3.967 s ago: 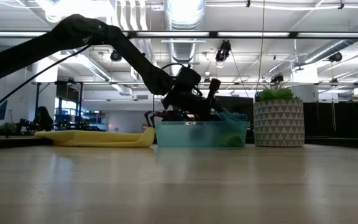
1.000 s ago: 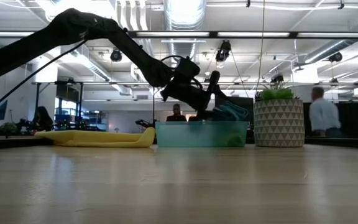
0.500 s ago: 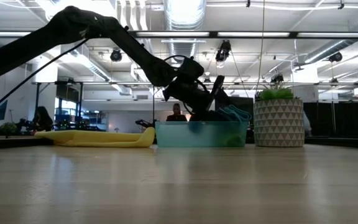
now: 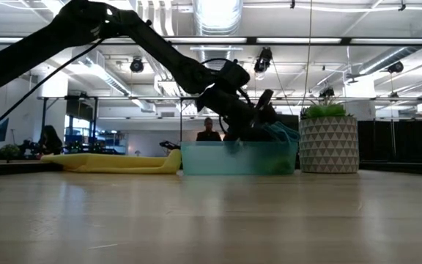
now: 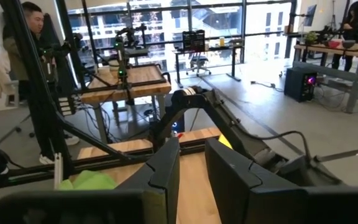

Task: Fold microfiber towels
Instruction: Put the blue microfiber cloth into the blue bin

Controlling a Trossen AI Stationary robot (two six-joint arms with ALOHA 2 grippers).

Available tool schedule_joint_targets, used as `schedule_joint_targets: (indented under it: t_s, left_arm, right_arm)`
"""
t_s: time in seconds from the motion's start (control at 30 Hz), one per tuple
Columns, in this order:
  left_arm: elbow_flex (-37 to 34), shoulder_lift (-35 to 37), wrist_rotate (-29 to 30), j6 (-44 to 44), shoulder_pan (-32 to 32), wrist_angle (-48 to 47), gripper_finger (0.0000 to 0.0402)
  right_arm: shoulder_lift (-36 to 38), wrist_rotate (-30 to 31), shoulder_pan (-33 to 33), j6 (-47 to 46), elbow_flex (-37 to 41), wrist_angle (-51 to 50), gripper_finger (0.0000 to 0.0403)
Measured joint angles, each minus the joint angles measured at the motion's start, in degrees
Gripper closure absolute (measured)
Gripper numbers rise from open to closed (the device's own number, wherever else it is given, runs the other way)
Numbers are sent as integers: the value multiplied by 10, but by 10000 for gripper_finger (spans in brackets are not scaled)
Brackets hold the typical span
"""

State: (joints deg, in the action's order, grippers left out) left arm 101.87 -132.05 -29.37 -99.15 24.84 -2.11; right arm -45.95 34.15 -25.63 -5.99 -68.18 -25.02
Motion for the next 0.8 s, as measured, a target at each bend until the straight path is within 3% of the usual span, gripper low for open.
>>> schedule_joint_targets:
  t_s: [0.2,0.8]
  left_arm:
    - [5,1,12,-55,-5,4,217]
    - [2,17,-16,-68,-29,13,217]
  right_arm:
    - [0,0,0,1,0,0,324]
    - [0,-6,0,-3,7,0,321]
